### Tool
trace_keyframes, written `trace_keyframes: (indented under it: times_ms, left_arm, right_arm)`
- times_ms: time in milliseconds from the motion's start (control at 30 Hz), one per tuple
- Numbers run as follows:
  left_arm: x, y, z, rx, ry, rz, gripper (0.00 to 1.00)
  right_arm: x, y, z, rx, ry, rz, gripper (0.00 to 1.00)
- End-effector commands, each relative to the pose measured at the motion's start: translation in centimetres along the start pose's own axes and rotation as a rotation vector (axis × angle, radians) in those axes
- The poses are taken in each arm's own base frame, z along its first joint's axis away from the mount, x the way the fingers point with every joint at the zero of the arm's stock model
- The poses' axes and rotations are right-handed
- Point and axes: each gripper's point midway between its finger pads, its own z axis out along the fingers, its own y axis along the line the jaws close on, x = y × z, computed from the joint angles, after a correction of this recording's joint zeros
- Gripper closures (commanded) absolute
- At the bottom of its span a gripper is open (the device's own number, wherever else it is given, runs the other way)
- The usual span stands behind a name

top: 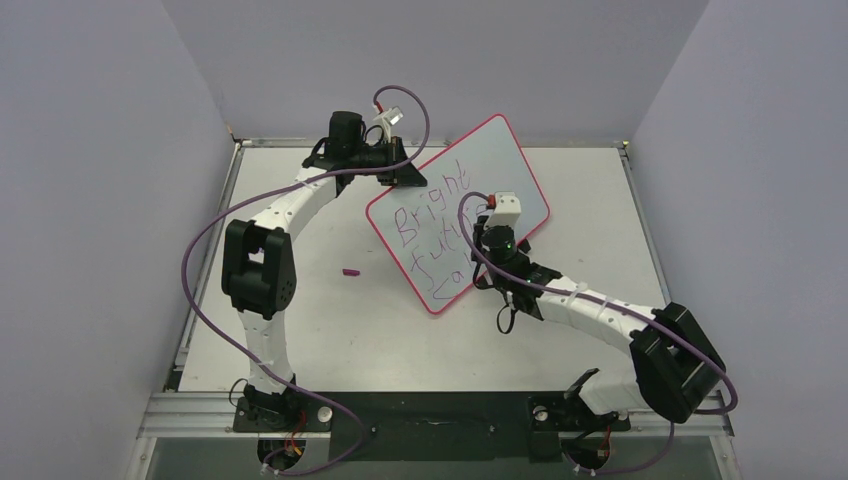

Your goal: Write a sentence on the whiteboard

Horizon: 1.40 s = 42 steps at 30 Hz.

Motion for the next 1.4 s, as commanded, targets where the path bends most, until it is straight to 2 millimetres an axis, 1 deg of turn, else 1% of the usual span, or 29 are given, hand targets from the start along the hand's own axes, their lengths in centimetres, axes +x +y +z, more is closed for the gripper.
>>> trace_keyframes:
  times_ms: [0,167,367,667,867,1033,1200,1367]
  left_arm:
    - [-3.1,-4.4,-1.4,0.088,-0.084,0.182,1.0]
    - [-3.1,-4.4,-1.4,0.087,-0.085,0.183,1.0]
    - [-3.1,-4.3,-1.4,0.086,-0.084,0.181,1.0]
    - [-3.1,-4.3,-1.4,0.087,-0.086,0.182,1.0]
    - [-3.1,-4.4,-1.5,0.087,-0.086,0.183,1.0]
    - [-3.2,-4.4,-1.4,0.088,-0.086,0.184,1.0]
    - [-3.1,-4.4,-1.4,0.087,-0.086,0.181,1.0]
    - [-3.1,-4.4,-1.4,0.087,-0.086,0.181,1.0]
  right_arm:
    - [-2.2,0.6,1.0,-0.001,-0.048,0.03,1.0]
    - [-1.3,0.6,1.7,-0.005,-0.026,0.032,1.0]
    - [0.8,0.4,1.8,-0.02,0.015,0.038,1.0]
    - [2.7,0.2,1.1,-0.037,0.045,0.08,1.0]
    - [3.9,-0.3,0.4,-0.038,0.061,0.095,1.0]
    - [5.5,-1.1,-0.2,-0.03,0.086,0.1,1.0]
    - [6.0,-1.4,-0.3,-0.019,0.092,0.099,1.0]
    - [5.2,-1.3,0.2,-0.009,0.075,0.101,1.0]
